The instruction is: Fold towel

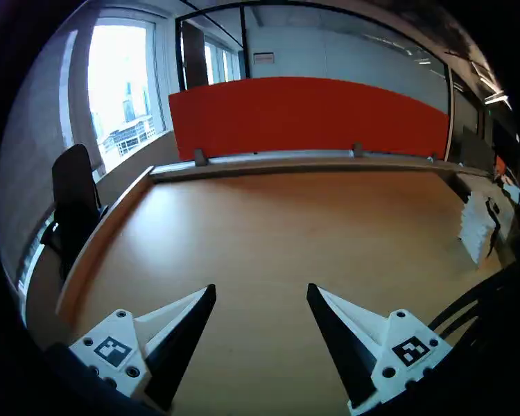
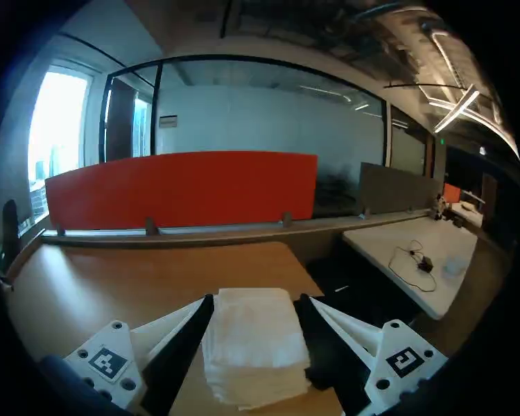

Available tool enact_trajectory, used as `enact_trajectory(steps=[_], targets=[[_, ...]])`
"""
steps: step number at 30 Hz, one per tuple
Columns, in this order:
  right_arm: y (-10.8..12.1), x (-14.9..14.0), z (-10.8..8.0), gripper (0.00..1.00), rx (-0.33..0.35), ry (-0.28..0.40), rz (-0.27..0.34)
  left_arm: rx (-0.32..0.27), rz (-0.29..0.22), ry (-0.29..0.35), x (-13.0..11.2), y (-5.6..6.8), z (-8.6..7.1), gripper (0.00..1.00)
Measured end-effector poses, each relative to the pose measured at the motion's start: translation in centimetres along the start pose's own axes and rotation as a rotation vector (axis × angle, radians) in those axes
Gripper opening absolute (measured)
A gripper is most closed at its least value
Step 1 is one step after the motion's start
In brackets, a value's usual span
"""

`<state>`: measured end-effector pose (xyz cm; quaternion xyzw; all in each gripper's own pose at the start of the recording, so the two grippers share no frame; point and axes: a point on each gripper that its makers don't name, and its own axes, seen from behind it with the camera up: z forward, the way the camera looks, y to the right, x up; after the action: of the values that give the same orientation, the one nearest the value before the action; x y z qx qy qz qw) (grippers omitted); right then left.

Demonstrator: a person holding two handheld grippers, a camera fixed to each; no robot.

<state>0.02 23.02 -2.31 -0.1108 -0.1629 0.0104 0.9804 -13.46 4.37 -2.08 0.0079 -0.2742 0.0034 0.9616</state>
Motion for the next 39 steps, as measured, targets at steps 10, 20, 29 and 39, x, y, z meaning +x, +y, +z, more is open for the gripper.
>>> enact_trajectory(steps=[10, 20, 29, 39], targets=[[-2.5, 2.3, -0.6, 0.96, 0.037, 0.069, -0.013, 0.022, -0.044, 0.183, 5.5, -1.8, -0.9, 0.98], [-4.8, 4.7, -1.4, 0.96, 0.059, 0.140, -0.026, 0.032, -0.029, 0.309, 9.4, -2.8, -1.9, 0.98], [-8.8, 5.6, -2.1, 0.95, 0.107, 0.164, -0.011, 0.024, -0.014, 0.340, 10.2, -2.7, -1.8, 0.97], [-16.3, 5.6, -3.1, 0.95, 0.181, 0.183, -0.039, -0.004, -0.043, 0.373, 11.0, -2.3, -2.0, 0.98]])
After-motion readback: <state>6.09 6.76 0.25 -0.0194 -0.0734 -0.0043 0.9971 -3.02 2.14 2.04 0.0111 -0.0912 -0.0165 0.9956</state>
